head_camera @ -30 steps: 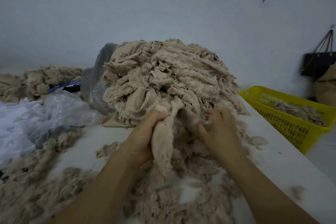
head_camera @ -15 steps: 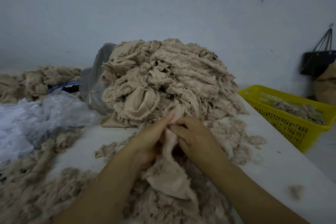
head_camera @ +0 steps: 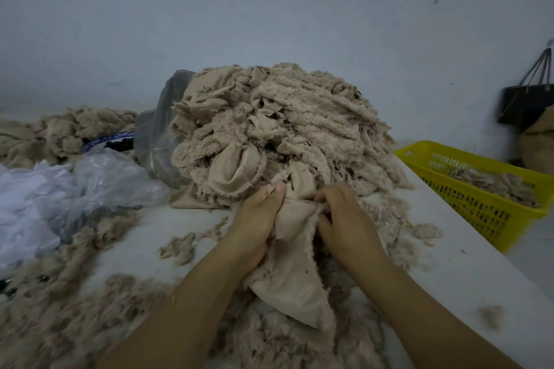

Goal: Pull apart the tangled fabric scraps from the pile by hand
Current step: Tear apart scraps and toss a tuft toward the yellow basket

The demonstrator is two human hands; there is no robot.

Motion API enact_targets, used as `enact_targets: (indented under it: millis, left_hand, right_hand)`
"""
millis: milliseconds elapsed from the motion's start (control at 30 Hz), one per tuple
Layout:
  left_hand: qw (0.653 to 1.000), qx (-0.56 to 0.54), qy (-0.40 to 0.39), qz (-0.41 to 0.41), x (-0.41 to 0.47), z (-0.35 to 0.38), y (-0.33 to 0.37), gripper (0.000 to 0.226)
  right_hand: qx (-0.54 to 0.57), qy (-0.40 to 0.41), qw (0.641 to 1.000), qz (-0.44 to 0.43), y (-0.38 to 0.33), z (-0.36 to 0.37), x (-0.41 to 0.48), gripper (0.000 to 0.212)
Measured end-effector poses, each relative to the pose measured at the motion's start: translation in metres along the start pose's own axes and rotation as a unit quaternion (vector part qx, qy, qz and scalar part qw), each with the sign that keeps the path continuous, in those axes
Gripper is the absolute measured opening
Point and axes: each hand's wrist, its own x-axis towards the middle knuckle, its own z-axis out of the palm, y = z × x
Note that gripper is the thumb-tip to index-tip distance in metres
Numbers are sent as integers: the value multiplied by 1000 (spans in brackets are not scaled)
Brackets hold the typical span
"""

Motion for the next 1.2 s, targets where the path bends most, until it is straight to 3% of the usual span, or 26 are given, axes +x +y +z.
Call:
enact_targets:
  millis: [100, 133, 267, 333, 433, 500, 633, 800, 867, 1000, 1200]
  left_hand:
    - [1000, -1, -27, -4, -3, 1, 0, 31]
    - [999, 1, -37, -7, -4, 3, -1, 32]
    - [997, 8, -82, -1, -8, 7, -3, 47]
    - [994, 43, -105, -2, -10, 7, 0, 50]
    - [997, 61, -46, -26, -8, 9, 0, 33]
    - [999, 22, 0, -37, -5, 8, -1, 31]
    - [987, -141, 6, -80, -2, 6, 3, 39]
    - [963, -213, -28, -164, -2, 1, 10, 56]
    - [973, -170, -28, -151, -1, -2, 9, 58]
    - [985, -94, -7, -146, -5, 1, 8, 37]
    - [999, -30, -17, -23, -11, 3, 2, 27]
  right_hand:
    - [31, -10, 999, -28, 0, 1, 1, 57]
    - [49, -28, 998, -38, -1, 2, 1, 59]
    - [77, -14, 996, -47, -3, 3, 3, 26]
    - [63, 7, 996, -59, -6, -1, 2, 31]
    - [38, 33, 995, -87, -10, -4, -1, 21]
    - [32, 33, 996, -78, -12, -5, -1, 22]
    - [-6, 2, 1000, -21, -7, -5, 4, 41]
    - [-14, 4, 1000, -10, -8, -4, 3, 43]
    - [-15, 22, 1000, -17, -9, -7, 1, 41]
    - [6, 36, 998, -44, -14, -10, -5, 43]
    - [65, -7, 997, 39, -9, -5, -1, 27]
